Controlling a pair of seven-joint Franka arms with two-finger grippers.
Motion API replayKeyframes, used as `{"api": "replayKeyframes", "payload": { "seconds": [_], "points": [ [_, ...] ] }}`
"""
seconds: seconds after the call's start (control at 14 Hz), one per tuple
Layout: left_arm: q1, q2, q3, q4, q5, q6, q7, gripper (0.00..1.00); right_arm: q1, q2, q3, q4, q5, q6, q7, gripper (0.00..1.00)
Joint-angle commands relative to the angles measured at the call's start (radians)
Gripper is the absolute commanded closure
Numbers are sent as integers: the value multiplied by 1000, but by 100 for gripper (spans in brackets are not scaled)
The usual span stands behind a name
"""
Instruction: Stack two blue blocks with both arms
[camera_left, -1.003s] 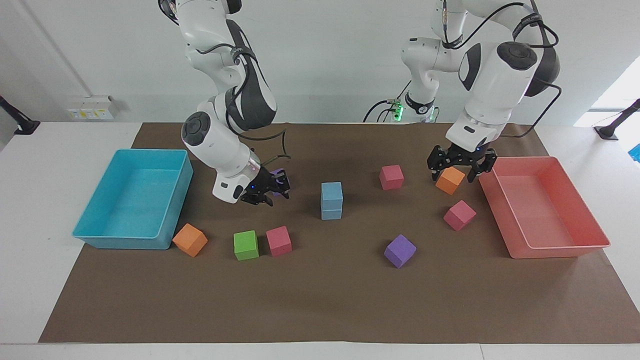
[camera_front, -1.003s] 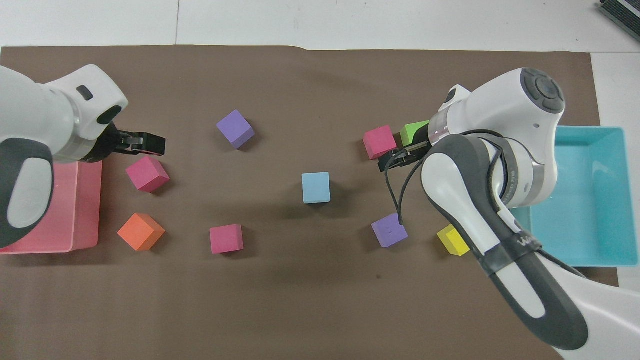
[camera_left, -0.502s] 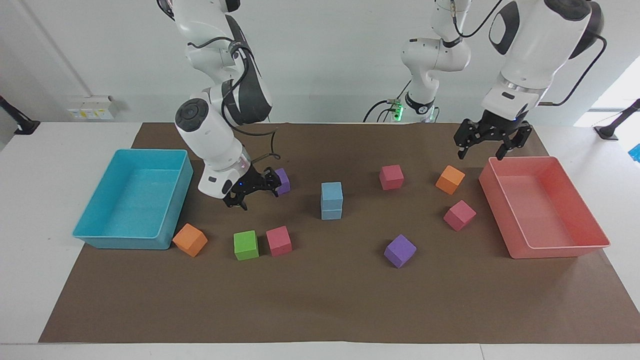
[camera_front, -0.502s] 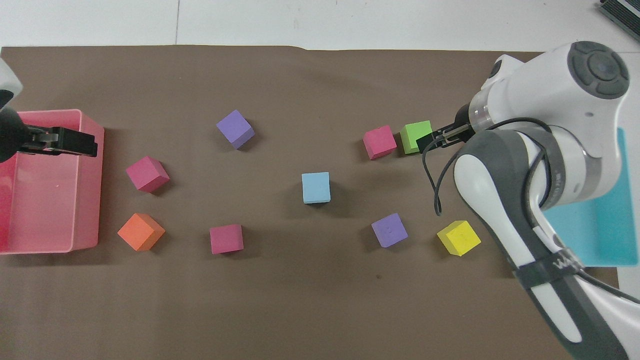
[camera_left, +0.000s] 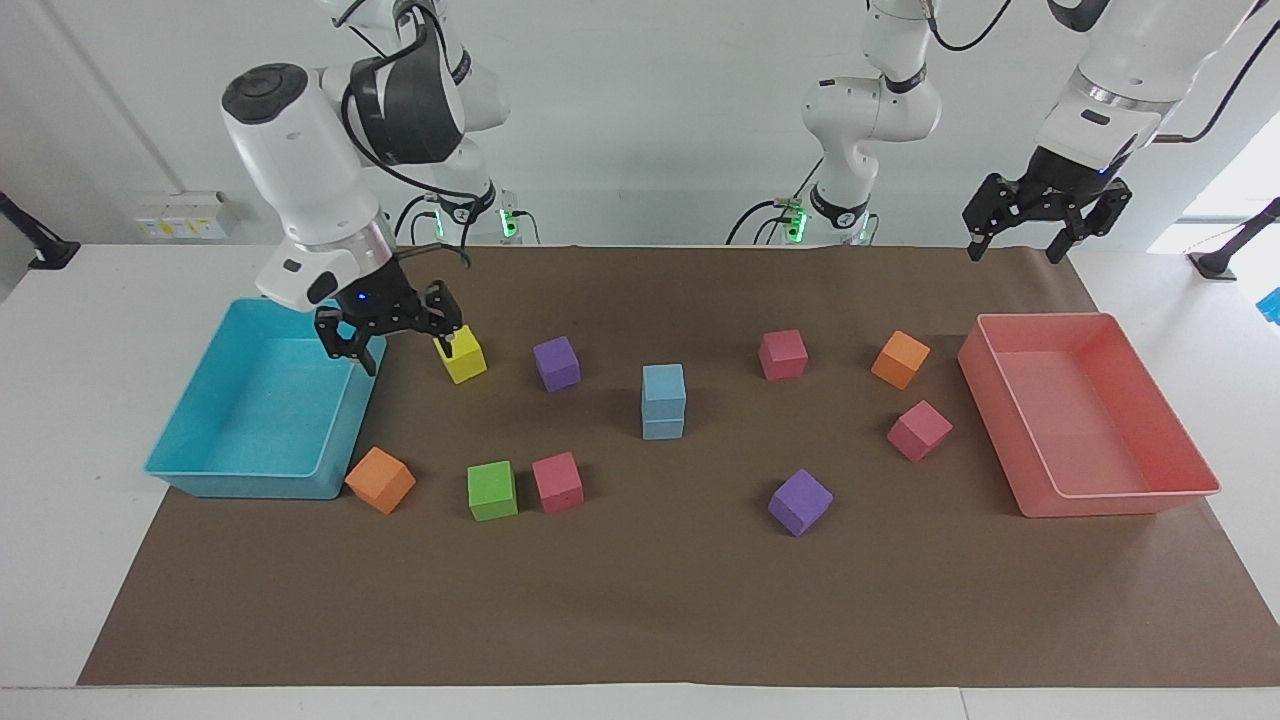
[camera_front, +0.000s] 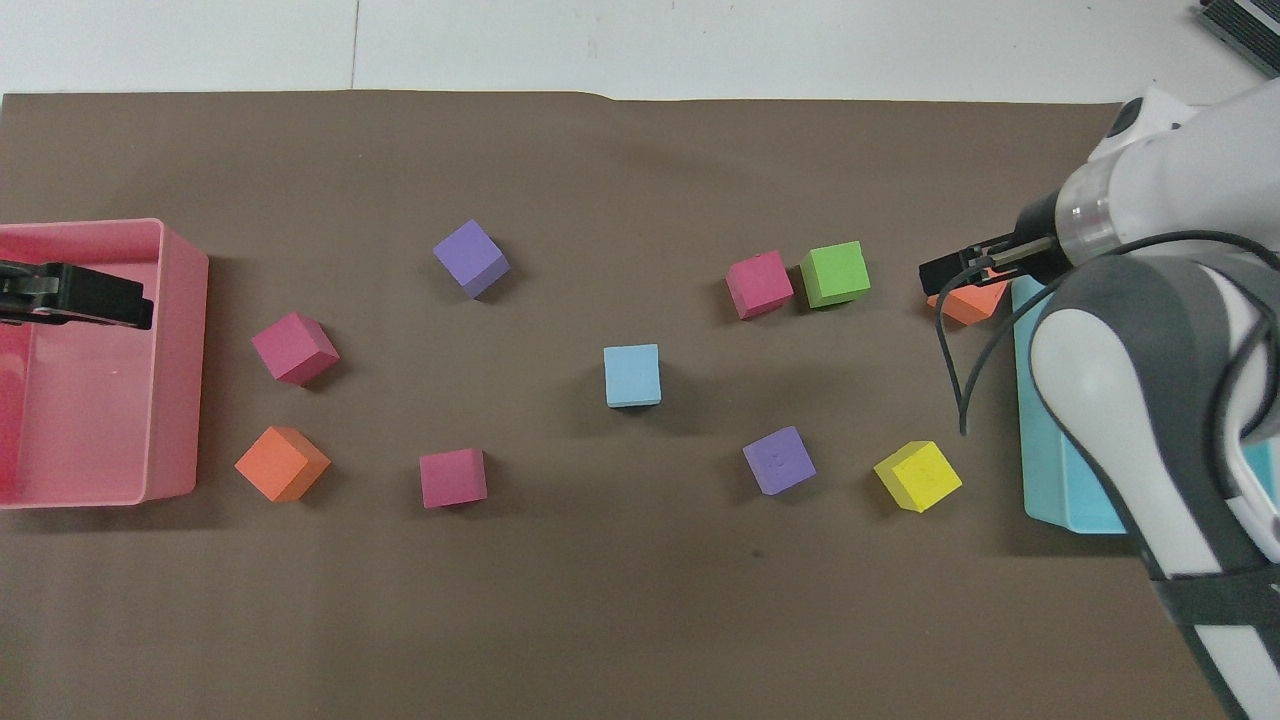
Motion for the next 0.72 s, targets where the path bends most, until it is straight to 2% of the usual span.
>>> {"api": "replayKeyframes", "payload": {
  "seconds": [0.0, 0.14, 0.29, 0.5, 0.64],
  "points": [
    [18, 29, -3, 24, -10, -48, 15, 0, -37, -44, 11, 11, -37, -78, 40, 0],
    [20, 58, -5, 33, -15, -27, 15, 0, -60, -84, 14, 8, -37, -124, 71, 0],
    [32, 42, -8, 1, -12, 24, 9, 0, -62, -114, 14, -4, -40, -170, 80, 0],
    [34, 15, -8, -37, -10, 22, 11, 0, -62, -138, 16, -41, -80, -150, 80, 0],
    [32, 5, -8, -52, -9, 12, 6, 0, -71, -125, 14, -21, -71, -141, 78, 0]
  ]
}}
